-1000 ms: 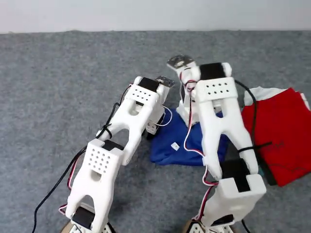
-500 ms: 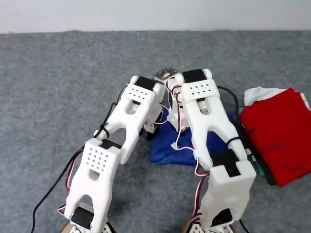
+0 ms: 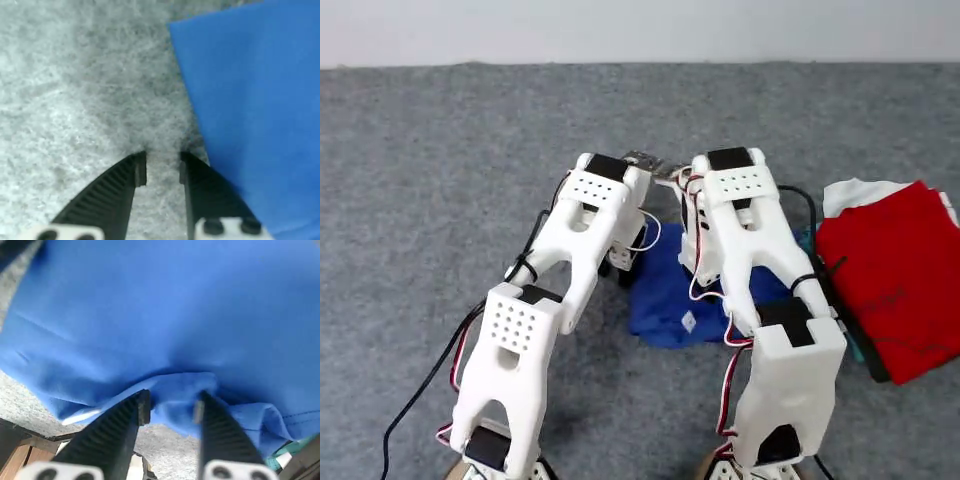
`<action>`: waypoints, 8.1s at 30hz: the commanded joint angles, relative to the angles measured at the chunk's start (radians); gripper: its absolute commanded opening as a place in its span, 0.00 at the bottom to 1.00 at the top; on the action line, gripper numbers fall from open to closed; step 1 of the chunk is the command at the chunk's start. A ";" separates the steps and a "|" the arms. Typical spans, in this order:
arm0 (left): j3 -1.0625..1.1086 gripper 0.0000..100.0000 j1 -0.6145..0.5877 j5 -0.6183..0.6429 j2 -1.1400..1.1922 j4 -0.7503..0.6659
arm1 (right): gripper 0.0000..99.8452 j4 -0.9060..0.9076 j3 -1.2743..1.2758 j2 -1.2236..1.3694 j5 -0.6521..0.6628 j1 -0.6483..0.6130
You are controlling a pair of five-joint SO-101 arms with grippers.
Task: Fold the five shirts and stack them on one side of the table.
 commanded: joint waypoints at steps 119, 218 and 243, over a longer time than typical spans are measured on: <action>0.007 0.10 -0.041 0.006 0.037 -0.025 | 0.09 -0.366 0.517 -0.461 0.052 0.150; 0.007 0.10 -0.041 0.006 0.040 -0.020 | 0.63 -0.019 0.046 0.076 0.005 0.186; 0.007 0.10 -0.041 0.006 0.040 -0.020 | 0.12 -0.153 0.095 0.280 -0.084 0.024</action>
